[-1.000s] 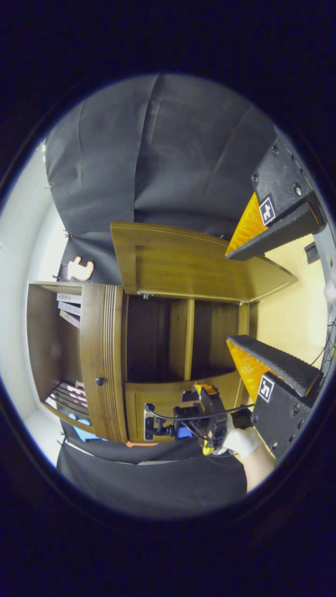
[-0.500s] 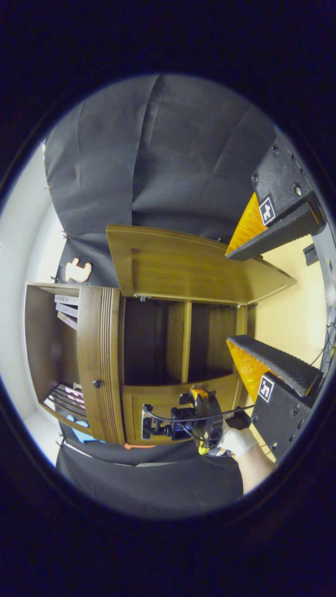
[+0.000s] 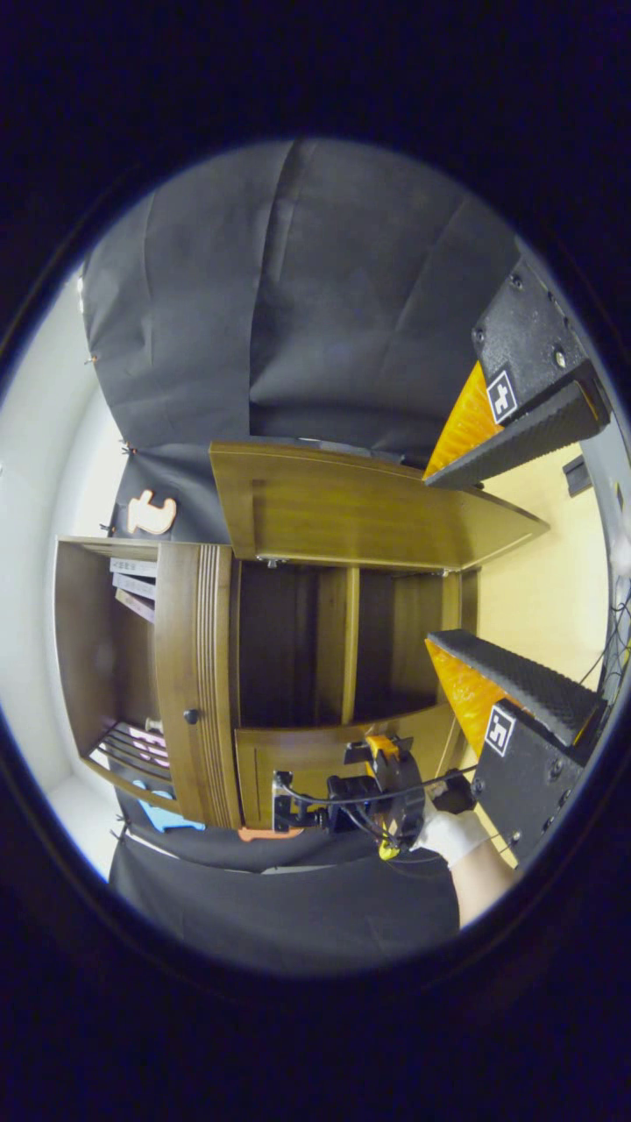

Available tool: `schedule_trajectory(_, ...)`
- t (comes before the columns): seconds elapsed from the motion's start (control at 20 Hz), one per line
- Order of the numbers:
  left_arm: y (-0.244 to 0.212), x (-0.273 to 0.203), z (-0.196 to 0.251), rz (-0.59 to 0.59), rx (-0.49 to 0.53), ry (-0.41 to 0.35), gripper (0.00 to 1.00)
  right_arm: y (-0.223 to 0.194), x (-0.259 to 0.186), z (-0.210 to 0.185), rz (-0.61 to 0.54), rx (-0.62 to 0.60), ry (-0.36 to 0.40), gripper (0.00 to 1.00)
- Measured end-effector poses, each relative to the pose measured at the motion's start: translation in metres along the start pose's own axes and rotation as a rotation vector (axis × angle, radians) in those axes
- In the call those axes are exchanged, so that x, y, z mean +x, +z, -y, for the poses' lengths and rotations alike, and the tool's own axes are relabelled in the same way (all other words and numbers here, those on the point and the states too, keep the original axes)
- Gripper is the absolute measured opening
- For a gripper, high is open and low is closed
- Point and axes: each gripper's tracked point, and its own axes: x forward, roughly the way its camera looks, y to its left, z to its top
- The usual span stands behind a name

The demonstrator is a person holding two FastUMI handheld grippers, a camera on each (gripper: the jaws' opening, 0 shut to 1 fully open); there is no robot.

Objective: Open the right door of the double-door shoe cabinet with the right hand, and open the left door with the left hand.

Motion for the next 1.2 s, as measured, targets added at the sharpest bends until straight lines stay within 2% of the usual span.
schedule_trajectory(0.15, 0.0, -0.018, -0.003, -0.005, -0.004, -0.006, 0.17, -0.003, -0.007, -0.004, -0.001, 0.003, 0.017, 1.0)
schedule_trajectory(0.2, -0.001, -0.026, -0.005, -0.009, -0.003, -0.008, 0.26, -0.003, -0.01, -0.007, -0.001, 0.004, 0.027, 1.0)
schedule_trajectory(0.25, -0.002, -0.033, -0.007, -0.008, -0.002, -0.01, 0.26, -0.003, -0.011, -0.009, -0.003, 0.001, 0.035, 1.0)
schedule_trajectory(0.3, -0.003, -0.04, -0.008, -0.01, -0.001, -0.013, 0.17, -0.006, -0.014, -0.012, -0.006, -0.002, 0.044, 1.0)
schedule_trajectory(0.4, -0.004, -0.054, -0.013, -0.011, 0.002, -0.017, 0.17, -0.009, -0.016, -0.018, -0.01, 0.002, 0.067, 0.98)
schedule_trajectory(0.65, -0.008, -0.088, -0.028, -0.015, -0.003, -0.002, 0.17, -0.016, -0.018, -0.036, -0.027, 0.013, 0.124, 1.0)
schedule_trajectory(1.1, -0.014, -0.141, -0.067, -0.01, -0.012, 0.065, 0.17, -0.019, -0.021, -0.059, -0.026, 0.03, 0.2, 0.98)
schedule_trajectory(1.2, -0.015, -0.149, -0.079, -0.007, -0.02, 0.085, 0.12, -0.022, -0.023, -0.062, -0.031, 0.037, 0.216, 1.0)
